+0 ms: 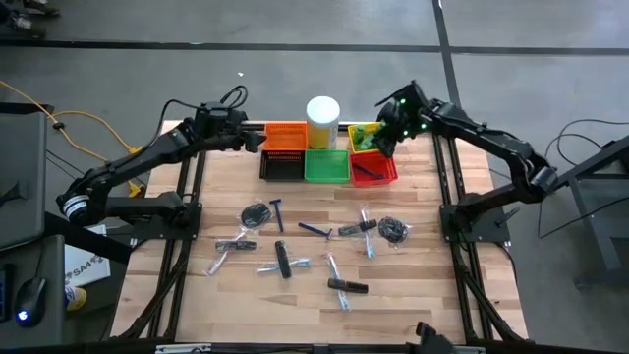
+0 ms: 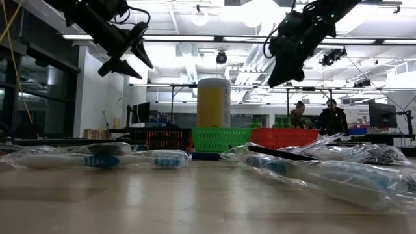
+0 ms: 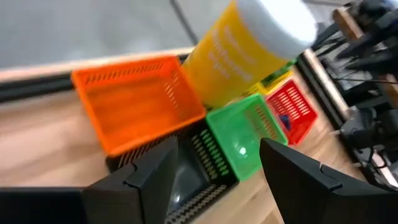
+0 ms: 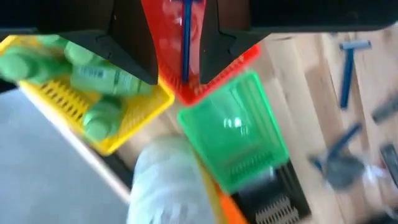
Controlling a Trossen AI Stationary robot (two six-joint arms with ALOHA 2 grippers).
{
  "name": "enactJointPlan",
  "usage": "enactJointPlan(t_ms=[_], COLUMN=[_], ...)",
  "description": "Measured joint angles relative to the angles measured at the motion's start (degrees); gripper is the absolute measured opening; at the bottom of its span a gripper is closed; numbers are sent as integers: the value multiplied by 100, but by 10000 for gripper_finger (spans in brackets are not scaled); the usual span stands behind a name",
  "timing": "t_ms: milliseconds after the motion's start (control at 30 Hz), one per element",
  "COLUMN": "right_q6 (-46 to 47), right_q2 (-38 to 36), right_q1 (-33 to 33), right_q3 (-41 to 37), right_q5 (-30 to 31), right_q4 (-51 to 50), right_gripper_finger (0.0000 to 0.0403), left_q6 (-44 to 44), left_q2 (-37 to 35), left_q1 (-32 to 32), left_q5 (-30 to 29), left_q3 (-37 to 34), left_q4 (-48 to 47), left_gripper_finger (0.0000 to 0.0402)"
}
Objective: Pick & Place Travel size toiletries
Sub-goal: Put the blue razor into the red bin
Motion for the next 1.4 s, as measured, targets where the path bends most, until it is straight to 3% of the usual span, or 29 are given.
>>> enactJointPlan(t_ms=[633, 1067, 1400], right_q6=[-98, -154, -12], right_q2=[-56, -58, -58], right_q1=[-643, -642, -638], right_q3=[0, 0, 0], right_q5=[-1296, -1432, -1403], right_q4=[1081, 1030, 985], right_gripper_finger=[112, 112, 112], left_q6=[-2508, -3918, -4094], left_q2=[150, 1378, 1740], left_q1=[-1810, -2499, -2709], left_q5=[-1748, -1087, -775], left_q3=[104, 100, 100], left_q4=[-1035, -998, -1075], left_gripper_finger=[229, 229, 229])
